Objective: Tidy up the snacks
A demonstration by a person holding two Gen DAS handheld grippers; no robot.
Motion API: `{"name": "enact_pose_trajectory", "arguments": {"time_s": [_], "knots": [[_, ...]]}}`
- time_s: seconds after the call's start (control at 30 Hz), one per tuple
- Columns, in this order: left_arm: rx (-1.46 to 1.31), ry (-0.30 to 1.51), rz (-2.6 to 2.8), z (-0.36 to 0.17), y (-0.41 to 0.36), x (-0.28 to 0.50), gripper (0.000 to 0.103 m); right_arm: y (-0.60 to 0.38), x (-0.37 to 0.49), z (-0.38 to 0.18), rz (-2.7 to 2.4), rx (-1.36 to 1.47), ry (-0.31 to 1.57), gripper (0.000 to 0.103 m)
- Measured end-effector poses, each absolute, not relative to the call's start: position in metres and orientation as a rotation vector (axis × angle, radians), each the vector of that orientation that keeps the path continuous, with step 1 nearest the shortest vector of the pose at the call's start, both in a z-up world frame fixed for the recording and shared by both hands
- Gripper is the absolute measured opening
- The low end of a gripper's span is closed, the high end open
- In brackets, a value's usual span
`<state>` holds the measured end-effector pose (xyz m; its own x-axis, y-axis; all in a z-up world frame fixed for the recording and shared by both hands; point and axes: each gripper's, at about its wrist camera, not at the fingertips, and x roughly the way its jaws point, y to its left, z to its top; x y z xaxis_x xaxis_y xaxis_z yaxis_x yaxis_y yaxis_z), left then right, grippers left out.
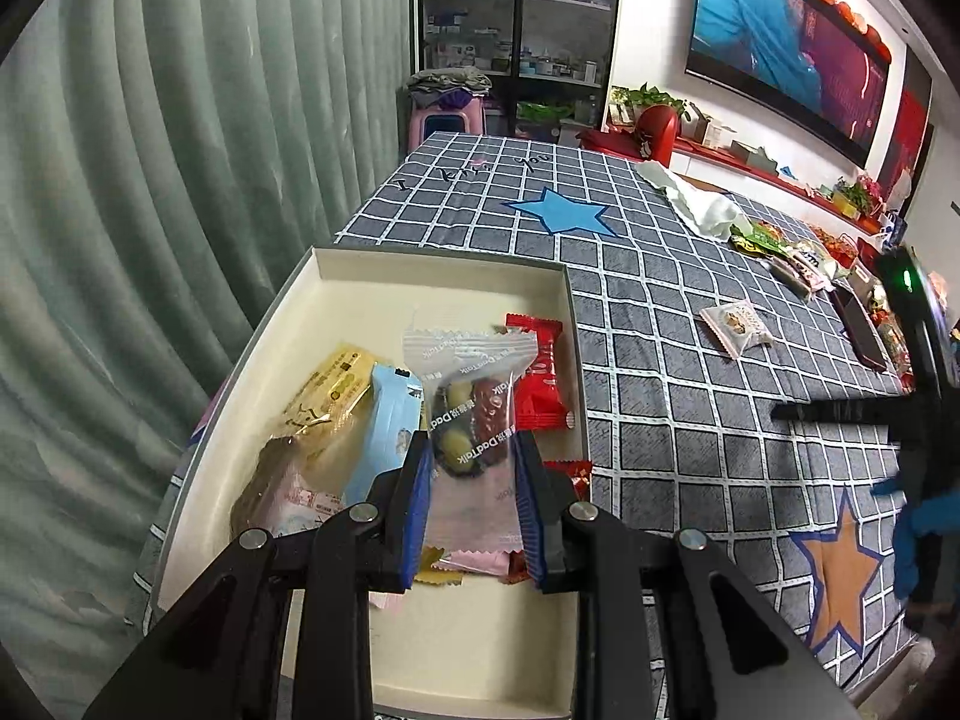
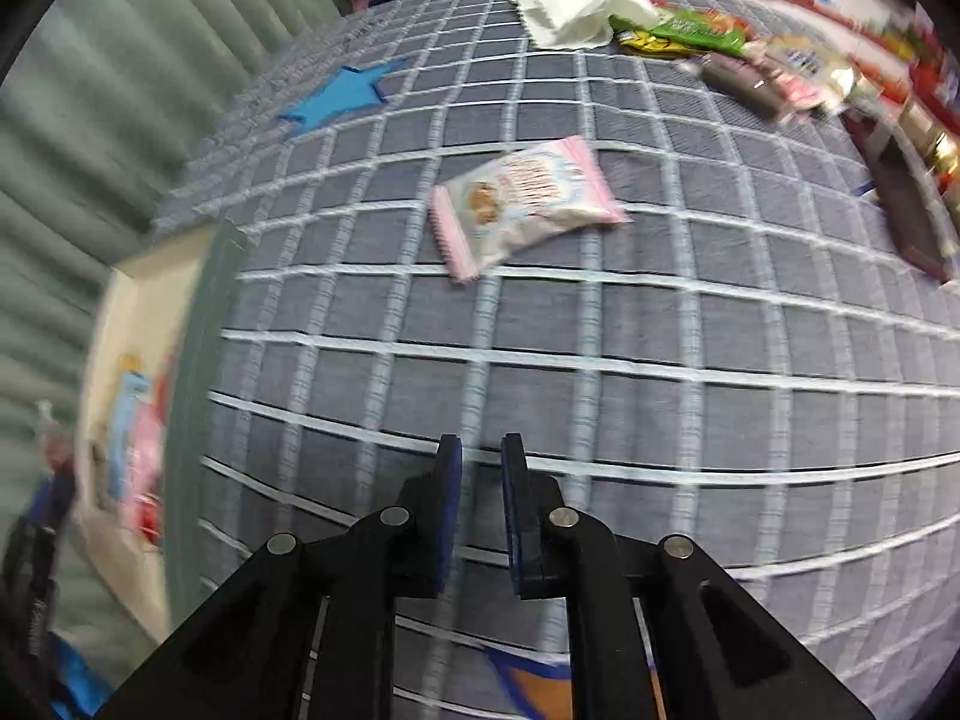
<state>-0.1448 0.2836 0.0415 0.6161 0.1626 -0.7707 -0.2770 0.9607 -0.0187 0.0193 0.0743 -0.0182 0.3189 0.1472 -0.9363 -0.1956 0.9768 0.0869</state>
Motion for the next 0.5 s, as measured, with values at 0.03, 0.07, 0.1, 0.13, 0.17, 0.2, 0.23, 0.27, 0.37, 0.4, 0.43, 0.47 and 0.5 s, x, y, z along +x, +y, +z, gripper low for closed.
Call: {"name": "enact_pose_trajectory", "arguments": {"time_s": [0.03,0.07,0.1,0.13,0.17,0.2,0.23,0.27,0.37,0.4,0.43,0.47,0.5], "knots": [[-0.139,0.872,0.255,0.042,0.283,-0.145,0.029,0.073,0.025,-0.013,0.211,-0.034,1.196,0.092],[-0.135,0.871,0.256,0.043,0.282,-0.145,0.029,0.070,0.032,-0.007,0.209,0.021,1.151,0.100],[-0.133,0.870,0.260,0.043,0.282,-0.145,0.029,0.067,0.041,-0.003,0.208,0.087,1.139,0.100],[-0.133,0.871,0.266,0.043,0.282,-0.144,0.029,0.064,0.051,-0.004,0.196,0.153,1.156,0.100],[-0.139,0.873,0.270,0.043,0.283,-0.142,0.029,0.061,0.061,-0.007,0.179,0.219,1.176,0.100],[-0.148,0.875,0.271,0.042,0.285,-0.141,0.029,0.059,0.071,-0.012,0.156,0.283,1.210,0.100],[-0.156,0.876,0.272,0.042,0.286,-0.140,0.029,0.054,0.074,-0.016,0.122,0.336,1.227,0.100],[-0.160,0.877,0.275,0.041,0.287,-0.140,0.029,0.058,0.086,-0.023,0.080,0.372,1.239,0.100],[-0.156,0.883,0.270,0.040,0.290,-0.138,0.029,0.057,0.094,-0.030,-0.002,0.331,1.221,0.101],[-0.149,0.885,0.267,0.040,0.289,-0.138,0.029,0.067,0.101,-0.031,-0.022,0.257,1.202,0.100],[-0.140,0.887,0.264,0.039,0.289,-0.137,0.029,0.075,0.104,-0.033,-0.036,0.188,1.192,0.097],[-0.134,0.891,0.257,0.038,0.289,-0.136,0.029,0.085,0.107,-0.035,-0.050,0.100,1.178,0.091],[-0.132,0.895,0.249,0.038,0.289,-0.136,0.029,0.096,0.107,-0.037,-0.048,0.005,1.161,0.087]]}}
